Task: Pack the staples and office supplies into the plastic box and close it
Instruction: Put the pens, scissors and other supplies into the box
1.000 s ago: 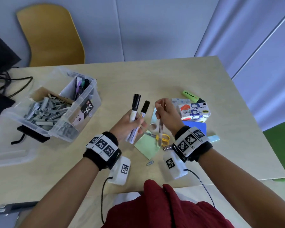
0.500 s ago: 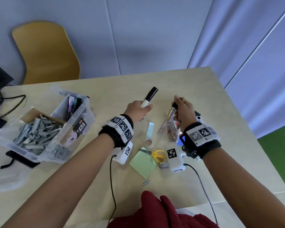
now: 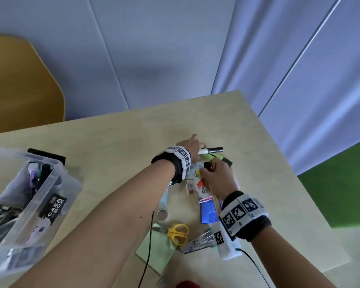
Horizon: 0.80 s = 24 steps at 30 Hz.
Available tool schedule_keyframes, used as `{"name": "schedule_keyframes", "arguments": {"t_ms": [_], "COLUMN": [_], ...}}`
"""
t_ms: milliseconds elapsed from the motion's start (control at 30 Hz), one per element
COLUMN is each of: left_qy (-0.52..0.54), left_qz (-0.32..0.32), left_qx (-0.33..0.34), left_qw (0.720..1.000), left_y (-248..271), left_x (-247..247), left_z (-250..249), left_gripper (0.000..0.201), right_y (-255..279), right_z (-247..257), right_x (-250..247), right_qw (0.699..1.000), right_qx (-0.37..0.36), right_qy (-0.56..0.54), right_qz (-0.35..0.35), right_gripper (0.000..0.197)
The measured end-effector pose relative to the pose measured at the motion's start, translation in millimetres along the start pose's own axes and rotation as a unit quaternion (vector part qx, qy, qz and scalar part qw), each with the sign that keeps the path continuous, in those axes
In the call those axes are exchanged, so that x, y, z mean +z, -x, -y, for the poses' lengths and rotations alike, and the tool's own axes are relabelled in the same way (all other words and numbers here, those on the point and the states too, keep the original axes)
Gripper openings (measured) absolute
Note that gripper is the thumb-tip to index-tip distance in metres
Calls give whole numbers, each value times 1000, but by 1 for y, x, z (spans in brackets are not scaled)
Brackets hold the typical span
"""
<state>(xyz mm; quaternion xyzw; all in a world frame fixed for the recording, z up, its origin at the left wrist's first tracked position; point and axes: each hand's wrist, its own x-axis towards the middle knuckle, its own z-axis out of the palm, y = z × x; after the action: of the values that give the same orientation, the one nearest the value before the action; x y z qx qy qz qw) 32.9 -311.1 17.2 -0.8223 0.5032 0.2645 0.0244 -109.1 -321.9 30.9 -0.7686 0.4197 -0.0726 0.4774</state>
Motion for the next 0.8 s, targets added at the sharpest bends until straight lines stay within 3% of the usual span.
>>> {"name": "schedule_keyframes", "arguments": {"t_ms": [100, 267, 433, 567, 733, 800], "left_qy": [-36, -40, 60, 181, 364, 377], "left_qz": [7, 4, 2, -24, -91, -106], "left_qx": [40, 43, -47, -111, -89, -74], "left_qw": [999, 998, 997, 977, 923, 917], "left_y": [-11, -15, 3, 40, 109, 137], "left_x": [4, 10, 15, 20, 24, 24], "left_z": [-1, 4, 29, 55, 69, 70], "left_gripper": [40, 32, 37, 30, 12, 12], "right_y": [4, 2, -2, -5, -2, 1], "right_z": [0, -3, -9, -2, 31, 51], "right_x": [4, 1, 2, 3, 11, 21], "right_qw": [999, 1000, 998, 982, 952, 939], "right_qx": [-26, 4, 11, 53, 60, 49], "right_qy": [33, -20, -56, -180, -298, -336], "right_qz": [0, -10, 5, 16, 37, 59], "right_gripper": [38, 28, 27, 21, 29, 27]}}
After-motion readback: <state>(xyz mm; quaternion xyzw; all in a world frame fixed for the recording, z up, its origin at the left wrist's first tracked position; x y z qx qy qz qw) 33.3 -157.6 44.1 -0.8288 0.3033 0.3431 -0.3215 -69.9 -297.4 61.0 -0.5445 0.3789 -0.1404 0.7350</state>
